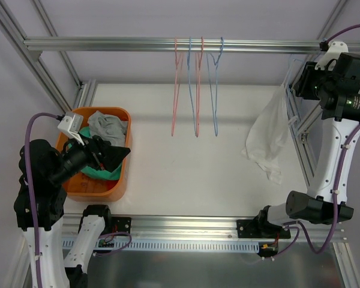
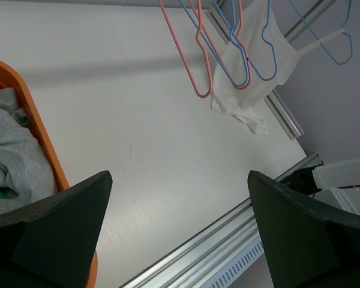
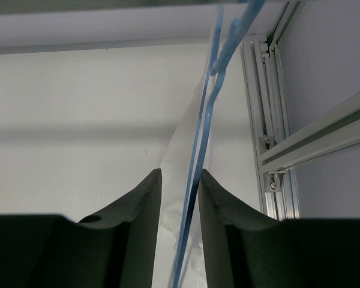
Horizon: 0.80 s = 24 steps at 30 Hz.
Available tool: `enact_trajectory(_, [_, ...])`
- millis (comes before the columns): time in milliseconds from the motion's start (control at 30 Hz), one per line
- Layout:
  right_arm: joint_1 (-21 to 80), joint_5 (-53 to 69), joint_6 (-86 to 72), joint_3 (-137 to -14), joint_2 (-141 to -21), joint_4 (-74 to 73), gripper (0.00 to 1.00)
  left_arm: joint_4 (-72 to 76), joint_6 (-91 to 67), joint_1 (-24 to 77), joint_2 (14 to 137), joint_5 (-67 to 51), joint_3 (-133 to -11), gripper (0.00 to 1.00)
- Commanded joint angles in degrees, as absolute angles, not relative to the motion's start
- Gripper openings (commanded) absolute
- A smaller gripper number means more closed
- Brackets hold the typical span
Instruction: Remove the tank top from the hanger
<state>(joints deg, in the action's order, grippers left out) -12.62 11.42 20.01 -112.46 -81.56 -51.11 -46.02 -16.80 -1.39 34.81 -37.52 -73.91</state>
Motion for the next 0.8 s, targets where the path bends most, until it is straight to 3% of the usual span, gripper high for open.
enact_trajectory(0, [-11.3,8.6,20.2,-111.5,-79.8,-49.1,0.33,-45.3,-15.2,-0.4,35.5,-39.2,-73.6,0.99])
enact_trajectory(133, [-10.3,5.4,21.3,-111.8,-80.1,-49.6,0.19,-45.3,-15.1,-0.2,35.7,-39.5,-73.1,0.99])
enact_trajectory(200, [-9.8,4.7,21.4,-112.0,-79.9,-49.6,0.17,-45.2,-15.0,-0.2,35.9,-39.3,-73.0,0.99])
enact_trajectory(333, [-8.8,5.1,21.4,-113.0,-80.2,-49.4,0.02,-45.3,-15.0,-0.2,37.0,-39.9,-73.4,0.99])
enact_trajectory(633, [-7.9,10.3,19.9,-113.5,-78.5,-45.6,0.0,-44.7,-15.1,3.8,47.8,-39.6,-84.0,0.99])
enact_trajectory(767, [-7.9,12.1,19.5,-111.5,-76.5,-43.3,0.0,-43.6,-15.6,14.5,53.2,-33.2,-91.1,0.99])
